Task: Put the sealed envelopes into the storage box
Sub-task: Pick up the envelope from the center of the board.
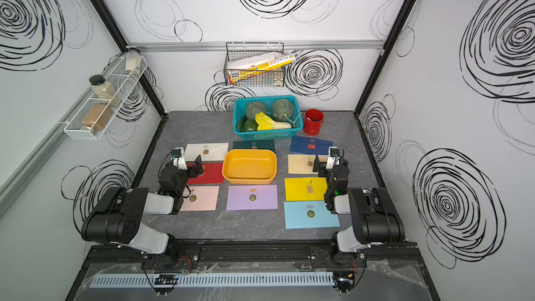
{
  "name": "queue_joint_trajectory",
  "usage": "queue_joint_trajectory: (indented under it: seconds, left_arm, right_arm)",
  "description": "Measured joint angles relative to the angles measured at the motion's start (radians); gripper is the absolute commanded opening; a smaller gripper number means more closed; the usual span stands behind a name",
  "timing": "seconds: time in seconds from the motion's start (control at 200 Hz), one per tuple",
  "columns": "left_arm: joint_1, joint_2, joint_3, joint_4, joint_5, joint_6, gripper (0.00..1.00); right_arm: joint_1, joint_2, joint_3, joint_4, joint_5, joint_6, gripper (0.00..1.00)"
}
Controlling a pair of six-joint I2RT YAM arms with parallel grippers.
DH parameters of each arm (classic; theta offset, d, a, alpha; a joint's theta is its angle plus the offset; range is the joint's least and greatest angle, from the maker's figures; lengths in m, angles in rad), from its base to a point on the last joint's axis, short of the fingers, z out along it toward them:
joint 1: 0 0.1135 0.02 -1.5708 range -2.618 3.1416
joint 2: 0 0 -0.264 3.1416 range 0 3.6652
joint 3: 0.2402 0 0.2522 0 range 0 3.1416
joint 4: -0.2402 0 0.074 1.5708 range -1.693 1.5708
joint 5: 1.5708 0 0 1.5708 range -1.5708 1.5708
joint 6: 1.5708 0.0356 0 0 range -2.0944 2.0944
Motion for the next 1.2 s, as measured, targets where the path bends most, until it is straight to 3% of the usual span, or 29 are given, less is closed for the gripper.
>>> queue_joint_trajectory:
  seconds: [1.196]
  left_arm:
    - [0.013, 0.0, 0.0, -0.001, 0.024, 0.0, 0.99]
  right_arm:
    - [0.0, 0.0, 0.002, -0.006, -0.004, 0.0, 0.98]
